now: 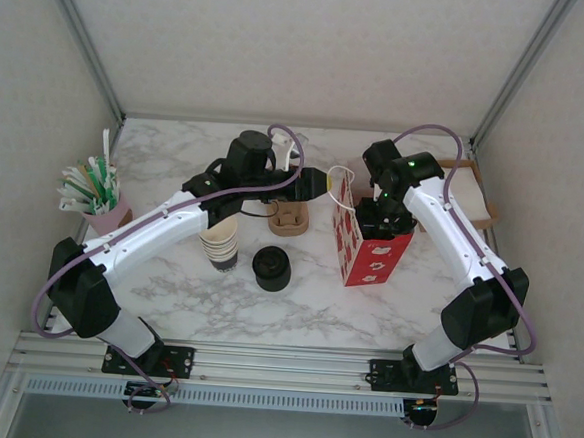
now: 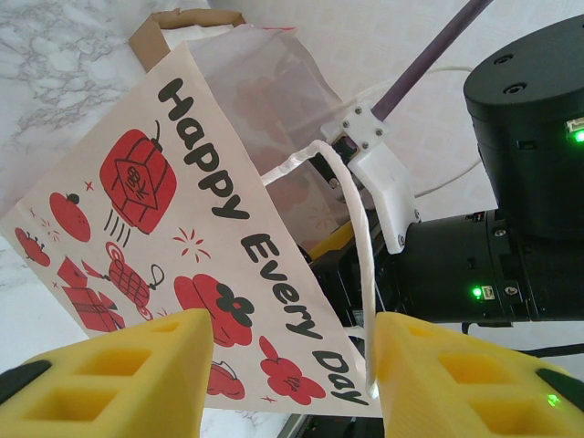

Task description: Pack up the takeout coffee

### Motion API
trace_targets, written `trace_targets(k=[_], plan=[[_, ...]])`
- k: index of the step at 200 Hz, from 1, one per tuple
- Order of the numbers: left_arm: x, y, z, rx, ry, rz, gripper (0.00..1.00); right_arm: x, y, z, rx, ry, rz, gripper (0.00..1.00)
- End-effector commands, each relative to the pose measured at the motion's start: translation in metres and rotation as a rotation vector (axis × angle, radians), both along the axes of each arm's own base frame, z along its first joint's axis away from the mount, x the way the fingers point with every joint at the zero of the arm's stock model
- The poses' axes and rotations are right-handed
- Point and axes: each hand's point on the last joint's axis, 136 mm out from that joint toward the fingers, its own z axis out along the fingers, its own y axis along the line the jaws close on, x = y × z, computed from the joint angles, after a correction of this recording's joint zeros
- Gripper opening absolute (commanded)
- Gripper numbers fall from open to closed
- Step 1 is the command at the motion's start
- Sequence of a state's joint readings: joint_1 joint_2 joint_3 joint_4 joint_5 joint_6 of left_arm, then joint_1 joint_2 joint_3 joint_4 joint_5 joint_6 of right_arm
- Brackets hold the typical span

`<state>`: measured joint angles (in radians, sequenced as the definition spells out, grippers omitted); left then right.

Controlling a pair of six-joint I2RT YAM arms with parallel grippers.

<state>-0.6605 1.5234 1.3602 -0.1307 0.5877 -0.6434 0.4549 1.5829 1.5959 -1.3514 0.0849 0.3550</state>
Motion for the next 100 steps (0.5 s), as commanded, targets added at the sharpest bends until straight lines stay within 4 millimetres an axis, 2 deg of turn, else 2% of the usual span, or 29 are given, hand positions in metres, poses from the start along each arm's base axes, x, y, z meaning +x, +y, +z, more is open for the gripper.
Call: trace_targets(k=[1,52,100], plan=[[0.001,-0.003,0.011,-0.018,-0.034,-0.003,0.49,0.001,-0.003,-0.002,-0.003,-0.007,-0.012,0.61],[0.0,-0.003,0.011,-0.015,-0.033,0.0,0.49,0.002,-0.003,-0.017,-0.007,0.025,-0.016,0.61],[0.001,-0.003,0.012,-0.016,-0.035,0.0,0.49,0.001,-0.004,-0.015,-0.007,0.026,-0.017,0.61]])
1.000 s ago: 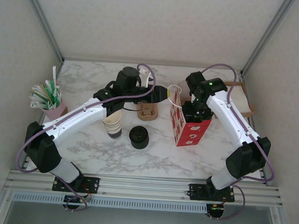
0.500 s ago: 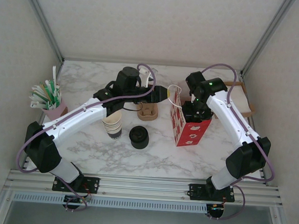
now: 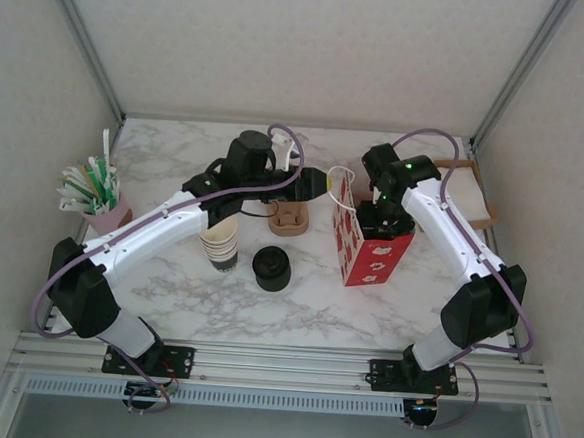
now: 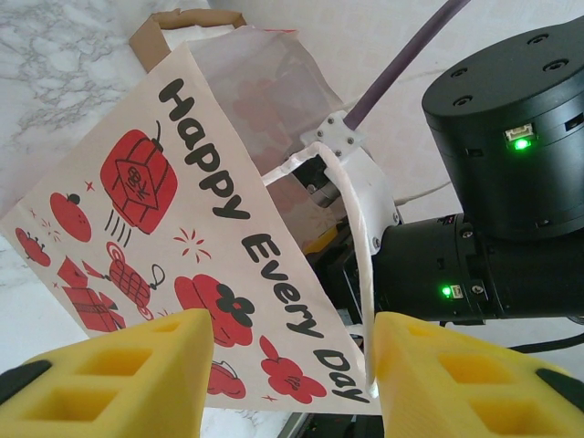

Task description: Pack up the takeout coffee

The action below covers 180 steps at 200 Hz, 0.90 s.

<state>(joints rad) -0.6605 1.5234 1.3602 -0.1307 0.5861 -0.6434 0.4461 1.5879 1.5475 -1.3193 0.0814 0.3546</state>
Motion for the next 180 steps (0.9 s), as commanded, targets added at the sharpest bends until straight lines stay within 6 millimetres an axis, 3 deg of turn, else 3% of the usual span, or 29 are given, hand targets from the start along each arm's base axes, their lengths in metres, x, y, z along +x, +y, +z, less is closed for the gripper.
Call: trace_targets(k=[1,180], plan=[[0.0008,-0.0031,0.012,-0.017,-0.035,-0.002,0.49,0.0007,-0.0018,-0.0009,-0.001,0.005,-0.01,0.61],[0.001,-0.0033,0.0111,-0.017,-0.033,-0.001,0.49,0.0015,-0.0018,-0.0014,0.002,0.002,-0.011,0.61]])
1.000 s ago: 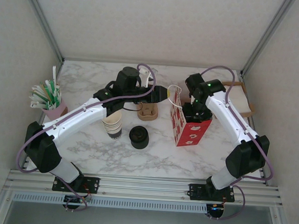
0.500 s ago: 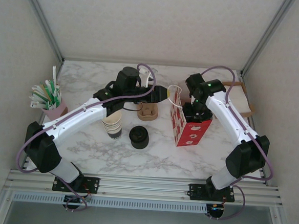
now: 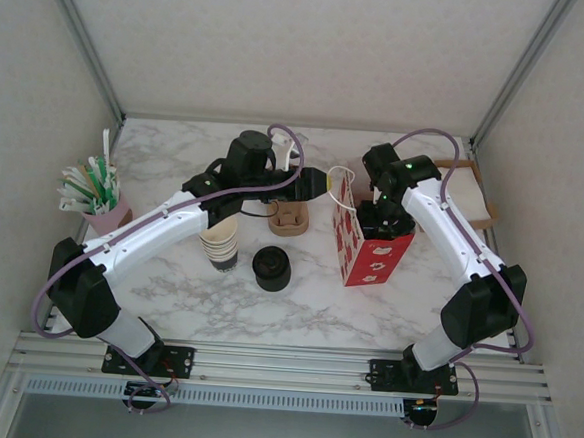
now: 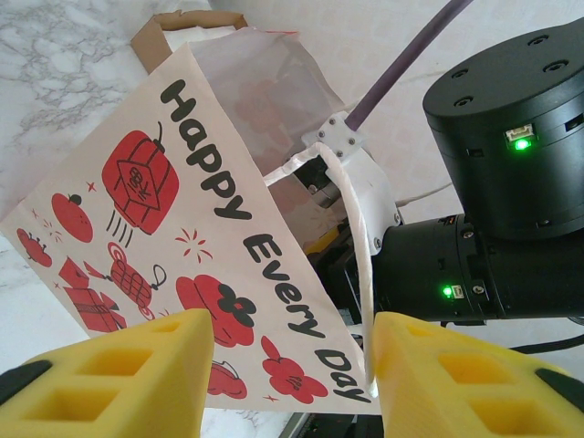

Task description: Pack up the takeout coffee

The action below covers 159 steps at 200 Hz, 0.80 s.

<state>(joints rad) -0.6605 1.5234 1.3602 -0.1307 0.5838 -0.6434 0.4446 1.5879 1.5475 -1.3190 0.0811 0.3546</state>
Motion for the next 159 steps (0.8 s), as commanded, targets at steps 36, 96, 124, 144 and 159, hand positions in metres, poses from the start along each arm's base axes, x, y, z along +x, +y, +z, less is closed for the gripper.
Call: trace_targets(k=[36,96,124,144,159], plan=[[0.001,-0.004,0.011,-0.016,-0.033,-0.004,0.49,0.002,-0.001,-0.001,0.002,0.003,-0.008,0.61],[0.001,-0.004,0.011,-0.016,-0.033,-0.004,0.49,0.005,0.001,-0.008,0.008,0.004,-0.005,0.61],[0.001,-0.004,0.012,-0.014,-0.035,-0.005,0.49,0.006,0.003,-0.017,0.016,0.014,-0.004,0.61],[0.001,-0.004,0.012,-0.014,-0.034,-0.005,0.49,0.007,0.003,-0.022,0.017,0.025,-0.01,0.61],[0.001,-0.004,0.011,-0.011,-0.032,-0.004,0.49,0.008,0.003,-0.023,0.02,0.024,-0.007,0.61]])
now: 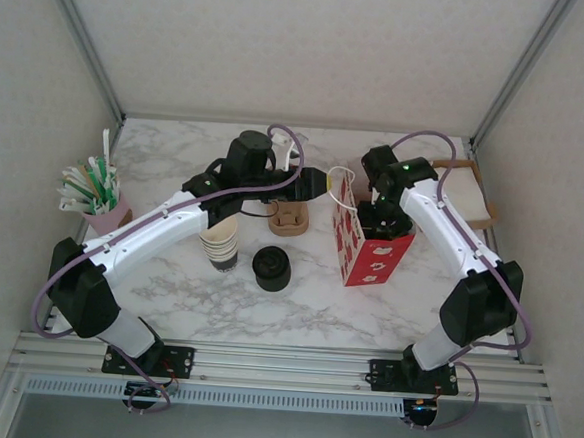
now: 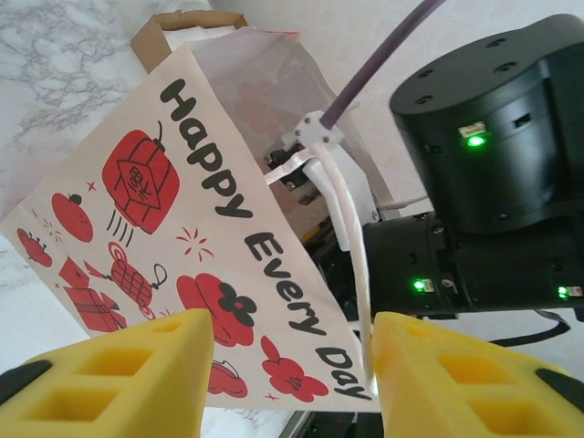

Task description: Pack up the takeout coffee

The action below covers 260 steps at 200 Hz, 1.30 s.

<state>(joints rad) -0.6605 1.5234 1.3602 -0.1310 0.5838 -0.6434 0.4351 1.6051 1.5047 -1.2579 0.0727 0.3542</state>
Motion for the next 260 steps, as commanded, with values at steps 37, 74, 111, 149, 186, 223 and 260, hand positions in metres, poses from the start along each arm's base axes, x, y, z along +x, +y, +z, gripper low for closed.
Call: trace_targets(k=[37,74,111,149,186,223,260], plan=[[0.002,-0.0042,0.0111,-0.011,-0.034,-0.004,0.49,0.0005,0.0011,-0.0058,0.013,0.019,0.0,0.61],[0.002,-0.0043,0.0109,-0.011,-0.034,-0.004,0.49,0.0005,0.0001,-0.0042,0.013,0.017,-0.001,0.61],[0.0024,-0.0046,0.0092,-0.01,-0.03,-0.004,0.49,0.0004,-0.0006,-0.0037,0.012,0.014,-0.002,0.61],[0.0025,-0.0046,0.0089,-0.011,-0.029,-0.003,0.49,0.0006,-0.0004,-0.0049,0.014,0.016,-0.002,0.61],[0.0027,-0.0047,0.0087,-0.011,-0.029,-0.002,0.49,0.0005,-0.0008,-0.0048,0.014,0.016,-0.003,0.61],[0.0028,-0.005,0.0079,-0.011,-0.026,-0.003,0.48,0.0002,-0.0016,-0.0053,0.014,0.016,-0.003,0.61],[0.0034,-0.0056,0.0082,-0.012,-0.028,-0.004,0.49,0.0,-0.002,-0.0064,0.016,0.019,-0.005,0.61]])
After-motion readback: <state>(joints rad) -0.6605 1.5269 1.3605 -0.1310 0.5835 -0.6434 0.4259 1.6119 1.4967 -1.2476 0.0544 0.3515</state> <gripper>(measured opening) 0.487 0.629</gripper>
